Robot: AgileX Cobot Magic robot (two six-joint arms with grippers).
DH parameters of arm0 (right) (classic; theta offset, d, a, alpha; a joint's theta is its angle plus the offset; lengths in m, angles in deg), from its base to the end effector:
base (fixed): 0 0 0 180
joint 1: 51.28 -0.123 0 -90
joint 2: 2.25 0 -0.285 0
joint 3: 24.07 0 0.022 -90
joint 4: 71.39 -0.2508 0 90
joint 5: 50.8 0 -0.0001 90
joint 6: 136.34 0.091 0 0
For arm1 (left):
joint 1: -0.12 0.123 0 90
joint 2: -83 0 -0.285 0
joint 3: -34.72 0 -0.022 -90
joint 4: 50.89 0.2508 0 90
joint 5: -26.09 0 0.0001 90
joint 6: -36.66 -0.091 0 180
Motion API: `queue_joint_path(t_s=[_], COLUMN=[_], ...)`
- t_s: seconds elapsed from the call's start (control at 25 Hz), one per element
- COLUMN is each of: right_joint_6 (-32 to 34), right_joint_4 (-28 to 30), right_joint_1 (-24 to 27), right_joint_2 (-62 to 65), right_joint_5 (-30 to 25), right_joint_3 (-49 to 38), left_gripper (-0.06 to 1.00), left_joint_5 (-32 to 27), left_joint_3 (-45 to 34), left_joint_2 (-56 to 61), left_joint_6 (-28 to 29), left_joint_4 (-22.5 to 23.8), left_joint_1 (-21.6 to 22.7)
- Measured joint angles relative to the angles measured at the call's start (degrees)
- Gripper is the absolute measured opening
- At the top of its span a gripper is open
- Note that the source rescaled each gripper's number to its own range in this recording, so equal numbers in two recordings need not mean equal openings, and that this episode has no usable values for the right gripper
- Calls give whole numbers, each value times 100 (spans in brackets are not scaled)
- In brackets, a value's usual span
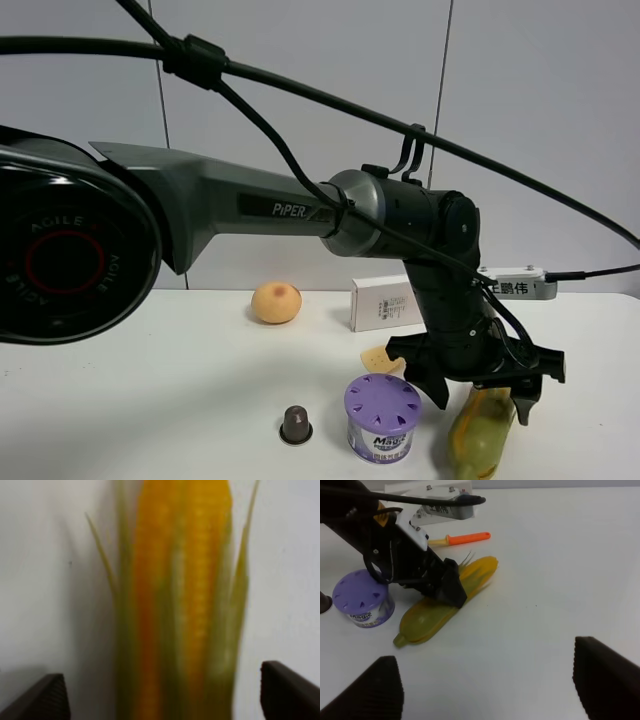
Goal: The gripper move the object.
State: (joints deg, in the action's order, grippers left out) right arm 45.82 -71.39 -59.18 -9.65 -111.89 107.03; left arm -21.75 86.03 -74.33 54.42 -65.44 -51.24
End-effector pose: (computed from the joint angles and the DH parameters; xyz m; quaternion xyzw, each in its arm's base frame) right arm -0.0054 -0.0007 0.2752 -0.0428 0.8533 0.0456 0.5176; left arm 0.3306 -0.4407 0.1051 0.2203 0.9428 -0.2184 0.1220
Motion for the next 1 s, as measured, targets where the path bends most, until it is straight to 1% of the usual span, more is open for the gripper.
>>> queue_joint_path(t_s=[0.12, 0.44, 0.6, 1.0], right_joint_6=[0, 0, 0, 0], right_joint_4=[0, 0, 0, 0], right_joint_1=[0, 0, 0, 0], right_joint_2=[0, 0, 0, 0], right_joint_5=[0, 0, 0, 0], right_joint_3=[0, 0, 0, 0], left_gripper=[59, 59, 59, 59], left_joint_5=[28, -33, -104, -278], left_joint_3=[0, 0, 0, 0], left_joint_2=[0, 103, 375, 1325], left_joint_6=[0, 0, 0, -16], left_joint_4=[0, 34, 152, 201], left_joint_1=[0, 0, 0, 0])
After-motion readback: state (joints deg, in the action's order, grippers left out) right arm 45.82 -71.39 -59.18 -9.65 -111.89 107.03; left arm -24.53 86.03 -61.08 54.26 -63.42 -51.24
